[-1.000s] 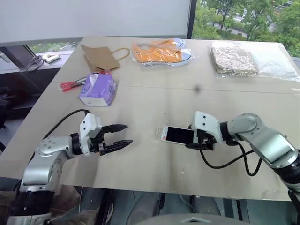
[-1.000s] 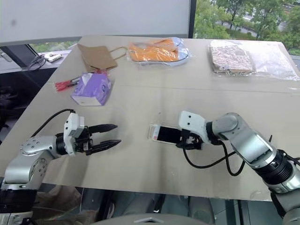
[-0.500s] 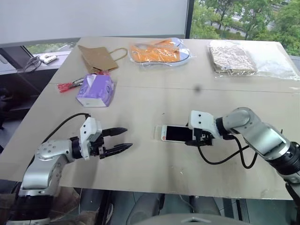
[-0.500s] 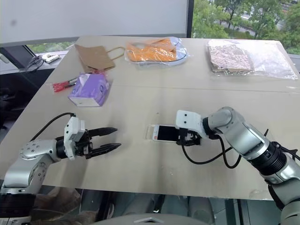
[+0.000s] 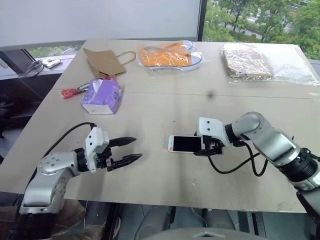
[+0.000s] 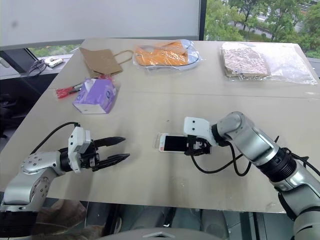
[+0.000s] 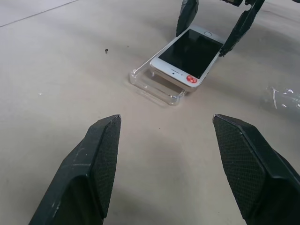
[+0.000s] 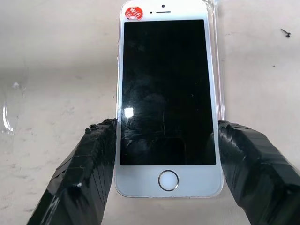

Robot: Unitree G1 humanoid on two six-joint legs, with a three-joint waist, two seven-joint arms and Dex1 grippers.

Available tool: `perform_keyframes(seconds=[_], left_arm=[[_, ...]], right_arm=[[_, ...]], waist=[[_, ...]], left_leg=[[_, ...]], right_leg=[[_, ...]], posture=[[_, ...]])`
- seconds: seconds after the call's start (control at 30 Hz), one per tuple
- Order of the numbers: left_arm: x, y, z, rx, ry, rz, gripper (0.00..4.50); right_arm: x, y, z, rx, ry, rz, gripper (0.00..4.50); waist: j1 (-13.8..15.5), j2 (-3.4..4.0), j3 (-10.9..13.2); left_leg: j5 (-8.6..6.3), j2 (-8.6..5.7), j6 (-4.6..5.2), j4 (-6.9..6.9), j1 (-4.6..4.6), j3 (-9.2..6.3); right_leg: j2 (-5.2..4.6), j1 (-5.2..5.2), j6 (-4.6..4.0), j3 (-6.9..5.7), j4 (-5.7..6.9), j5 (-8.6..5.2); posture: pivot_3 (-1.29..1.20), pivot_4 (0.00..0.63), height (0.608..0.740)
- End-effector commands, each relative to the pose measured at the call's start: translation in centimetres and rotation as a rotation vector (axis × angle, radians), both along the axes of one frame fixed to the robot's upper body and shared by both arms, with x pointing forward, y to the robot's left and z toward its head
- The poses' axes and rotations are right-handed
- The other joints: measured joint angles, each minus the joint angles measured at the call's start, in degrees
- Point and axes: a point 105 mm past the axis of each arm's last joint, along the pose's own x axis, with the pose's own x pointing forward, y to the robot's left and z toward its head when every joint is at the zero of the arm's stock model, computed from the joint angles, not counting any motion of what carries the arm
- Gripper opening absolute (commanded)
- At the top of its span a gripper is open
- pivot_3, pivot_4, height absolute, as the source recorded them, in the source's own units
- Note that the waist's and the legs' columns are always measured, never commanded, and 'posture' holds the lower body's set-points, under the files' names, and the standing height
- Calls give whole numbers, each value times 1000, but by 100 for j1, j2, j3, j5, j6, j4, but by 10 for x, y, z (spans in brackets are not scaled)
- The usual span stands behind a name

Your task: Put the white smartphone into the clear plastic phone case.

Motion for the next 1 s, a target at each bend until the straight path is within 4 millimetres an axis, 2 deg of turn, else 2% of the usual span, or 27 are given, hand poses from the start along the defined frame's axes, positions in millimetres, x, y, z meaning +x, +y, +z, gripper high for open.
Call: perform_keyframes(seconds=[0.03, 0.43, 1.0], left_arm=[[0, -3, 10, -5, -52, -15, 3215], [1, -4, 10, -13, -60, -10, 3215], [0, -6, 8, -8, -59, -19, 3215]], right_arm=[[6, 0, 11, 23, -17, -16, 2891], [16, -9, 8, -5, -9, -21, 2886], [-1, -7, -2, -79, -49, 54, 2885]], waist=[[1, 0, 0], [4, 0, 0], [13, 0, 0]], left_leg=[[0, 0, 0, 0, 0, 0], [0, 0, 0, 0, 0, 0], [0, -1, 0, 0, 0, 0]], right_leg=[[0, 0, 0, 0, 0, 0], [0, 0, 0, 0, 0, 0], [0, 0, 0, 0, -1, 0]], posture=[[0, 150, 740], [0, 150, 740], [0, 150, 740]])
